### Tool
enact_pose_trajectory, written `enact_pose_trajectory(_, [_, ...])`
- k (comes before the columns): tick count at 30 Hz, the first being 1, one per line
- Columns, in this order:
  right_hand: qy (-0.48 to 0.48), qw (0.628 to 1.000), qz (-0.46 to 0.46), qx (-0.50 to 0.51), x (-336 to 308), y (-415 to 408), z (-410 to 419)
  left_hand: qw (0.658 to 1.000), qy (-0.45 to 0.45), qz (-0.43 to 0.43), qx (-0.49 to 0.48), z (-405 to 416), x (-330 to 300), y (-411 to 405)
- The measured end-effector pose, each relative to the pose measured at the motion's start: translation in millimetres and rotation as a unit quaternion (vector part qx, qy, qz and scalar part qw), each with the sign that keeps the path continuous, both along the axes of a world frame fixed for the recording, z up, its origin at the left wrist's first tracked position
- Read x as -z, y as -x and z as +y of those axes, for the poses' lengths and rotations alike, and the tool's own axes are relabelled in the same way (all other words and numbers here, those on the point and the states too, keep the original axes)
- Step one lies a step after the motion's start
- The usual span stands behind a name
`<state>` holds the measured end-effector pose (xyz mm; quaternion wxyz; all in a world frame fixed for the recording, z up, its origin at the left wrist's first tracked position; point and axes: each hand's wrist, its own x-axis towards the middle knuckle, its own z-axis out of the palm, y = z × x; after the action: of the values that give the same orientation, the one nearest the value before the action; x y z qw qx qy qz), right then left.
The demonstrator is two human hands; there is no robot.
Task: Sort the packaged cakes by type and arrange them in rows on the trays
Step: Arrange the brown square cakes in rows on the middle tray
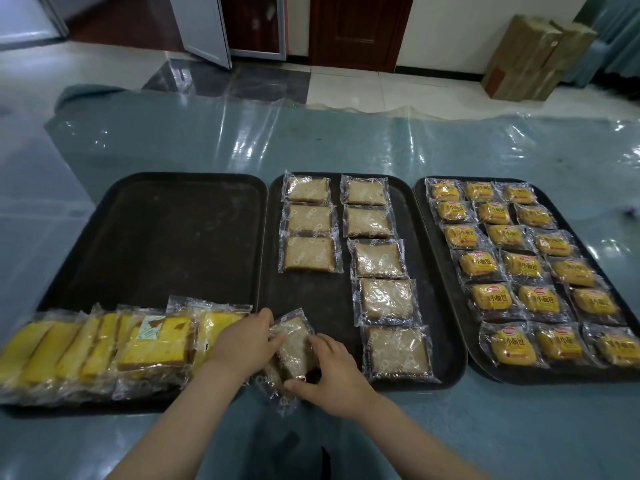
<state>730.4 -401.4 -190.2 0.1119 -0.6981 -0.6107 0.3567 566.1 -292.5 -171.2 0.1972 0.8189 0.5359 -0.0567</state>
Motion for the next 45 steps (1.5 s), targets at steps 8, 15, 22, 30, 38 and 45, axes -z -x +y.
enact_pose_trajectory(8, [0.001,1.000,0.025,-0.009,-1.5,-4.0,5.2,1.000,-0.019,-0.011,-0.003,-1.6,4.4,-1.4])
enact_pose_trajectory(15, [-0.039,0.998,-0.005,-0.042,-5.7,-13.5,19.6,0.996,-0.003,-0.068,-0.049,4.4,3.8,-6.0])
enact_pose_trajectory(22, [-0.076,0.986,-0.088,-0.118,-15.0,-33.5,52.5,0.994,0.022,-0.091,-0.062,13.4,4.4,-14.5])
enact_pose_trajectory(30, [-0.095,0.969,-0.142,-0.178,-11.1,-53.6,89.0,0.994,0.027,-0.095,-0.052,23.5,10.8,-22.6])
enact_pose_trajectory(38, [-0.059,0.976,-0.129,-0.165,-10.1,-66.3,111.2,0.998,0.006,-0.048,-0.037,27.7,14.2,-32.3])
enact_pose_trajectory(45, [-0.061,0.976,-0.124,-0.170,-8.8,-65.6,117.5,0.998,-0.022,-0.041,-0.051,25.6,19.6,-34.8])
